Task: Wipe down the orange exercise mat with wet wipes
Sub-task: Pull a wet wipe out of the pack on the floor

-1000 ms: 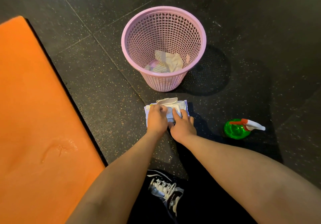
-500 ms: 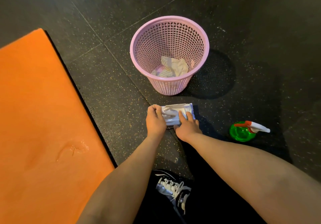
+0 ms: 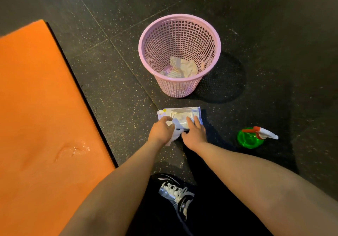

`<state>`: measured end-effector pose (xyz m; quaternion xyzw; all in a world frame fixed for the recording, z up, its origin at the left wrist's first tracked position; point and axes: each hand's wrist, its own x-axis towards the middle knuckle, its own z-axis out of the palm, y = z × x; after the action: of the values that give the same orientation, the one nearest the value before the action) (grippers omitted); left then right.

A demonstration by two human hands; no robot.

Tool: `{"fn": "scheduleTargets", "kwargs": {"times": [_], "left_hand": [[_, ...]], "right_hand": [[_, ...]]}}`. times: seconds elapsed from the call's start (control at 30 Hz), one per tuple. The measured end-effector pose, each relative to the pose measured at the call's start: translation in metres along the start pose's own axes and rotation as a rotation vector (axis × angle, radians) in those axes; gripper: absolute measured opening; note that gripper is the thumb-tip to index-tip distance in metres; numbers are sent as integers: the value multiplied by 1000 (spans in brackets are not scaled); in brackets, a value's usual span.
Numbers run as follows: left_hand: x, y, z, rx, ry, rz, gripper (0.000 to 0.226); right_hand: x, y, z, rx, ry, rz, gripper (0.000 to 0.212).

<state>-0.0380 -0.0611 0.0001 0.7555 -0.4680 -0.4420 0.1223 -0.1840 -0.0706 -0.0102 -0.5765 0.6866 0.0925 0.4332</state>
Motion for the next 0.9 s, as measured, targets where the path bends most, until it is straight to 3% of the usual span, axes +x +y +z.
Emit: {"fn": "scheduleTargets", "kwargs": {"times": [0.13,0.3,0.47,0.53,0.6,0.67,0.77,0.9], "left_hand": [[7,0,9,94,-94,4,59],[14,9,26,187,-270,-8,64],[23,7,33,164,-301,33,56],[19,3,32,47,-222,55,44],[9,-2,30,-94,-30,63,31],[0,-7,27,-138,43,73,31],[5,-12,30,-45,-78,52,49],[16,-14,31,-24,-178,-19,55]], "right_hand": [[-3,2,6,-33,47,-29,73],[-9,5,4,51,125,-30,84],[-4,-7,-8,-15,224,-154,91],[-1,-9,-10,-52,196,-174,85],[-2,-6,-10,-68,179,-137,78],[-4,1,-5,-87,151,-117,69],[-6,9,1,-125,99,-136,69],[-9,1,-2,-302,-16,-95,80]]}}
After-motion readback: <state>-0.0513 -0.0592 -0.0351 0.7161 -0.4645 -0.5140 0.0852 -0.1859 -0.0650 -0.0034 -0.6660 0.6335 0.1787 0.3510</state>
